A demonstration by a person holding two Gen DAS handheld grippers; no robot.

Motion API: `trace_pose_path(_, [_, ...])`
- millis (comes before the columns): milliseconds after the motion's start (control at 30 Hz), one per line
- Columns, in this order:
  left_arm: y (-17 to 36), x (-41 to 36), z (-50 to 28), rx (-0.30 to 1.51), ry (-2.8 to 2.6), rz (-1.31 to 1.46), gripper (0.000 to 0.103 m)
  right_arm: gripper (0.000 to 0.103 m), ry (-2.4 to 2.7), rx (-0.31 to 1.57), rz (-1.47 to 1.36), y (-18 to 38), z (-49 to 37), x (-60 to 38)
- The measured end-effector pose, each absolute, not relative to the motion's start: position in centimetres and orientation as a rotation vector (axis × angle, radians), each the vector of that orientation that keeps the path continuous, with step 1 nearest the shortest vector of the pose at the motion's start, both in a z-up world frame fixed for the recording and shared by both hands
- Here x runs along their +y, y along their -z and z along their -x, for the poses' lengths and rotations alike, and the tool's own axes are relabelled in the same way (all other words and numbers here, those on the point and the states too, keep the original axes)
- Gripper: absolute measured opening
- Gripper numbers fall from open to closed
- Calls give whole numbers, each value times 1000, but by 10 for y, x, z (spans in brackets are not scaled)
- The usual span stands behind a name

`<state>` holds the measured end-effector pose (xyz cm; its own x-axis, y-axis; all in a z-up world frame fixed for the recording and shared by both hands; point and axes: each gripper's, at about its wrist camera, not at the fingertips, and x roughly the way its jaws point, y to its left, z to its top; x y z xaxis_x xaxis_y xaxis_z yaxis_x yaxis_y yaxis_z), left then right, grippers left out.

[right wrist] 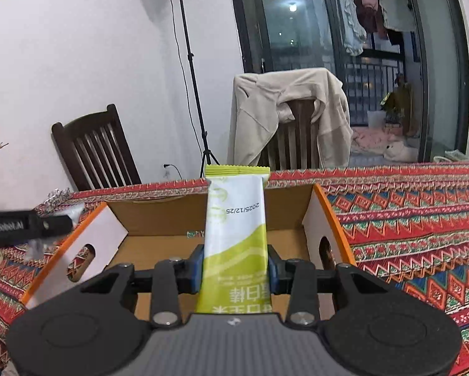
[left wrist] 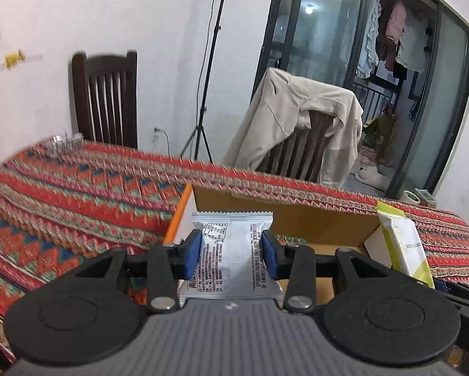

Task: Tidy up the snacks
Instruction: 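Carry both packets into the cardboard box and open both tools, then withdraw both tools from the box back toward the snack pile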

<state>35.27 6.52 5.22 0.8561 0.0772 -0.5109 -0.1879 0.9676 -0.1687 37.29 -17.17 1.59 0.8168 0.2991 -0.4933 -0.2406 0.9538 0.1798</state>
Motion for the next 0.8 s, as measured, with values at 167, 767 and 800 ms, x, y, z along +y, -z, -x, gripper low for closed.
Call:
trace_pose_path(167, [-35, 57, -363, 576, -140, 188, 42, 38, -295, 569, -110, -10, -375, -171])
trace_pose_path(767, [-43, 60, -352, 500, -146, 245, 103, 103, -293, 589, -121, -11, -374, -173])
trace_pose_path(800, [-44, 60, -351, 499, -146, 245, 103, 103, -294, 590, -121, -12, -375, -173])
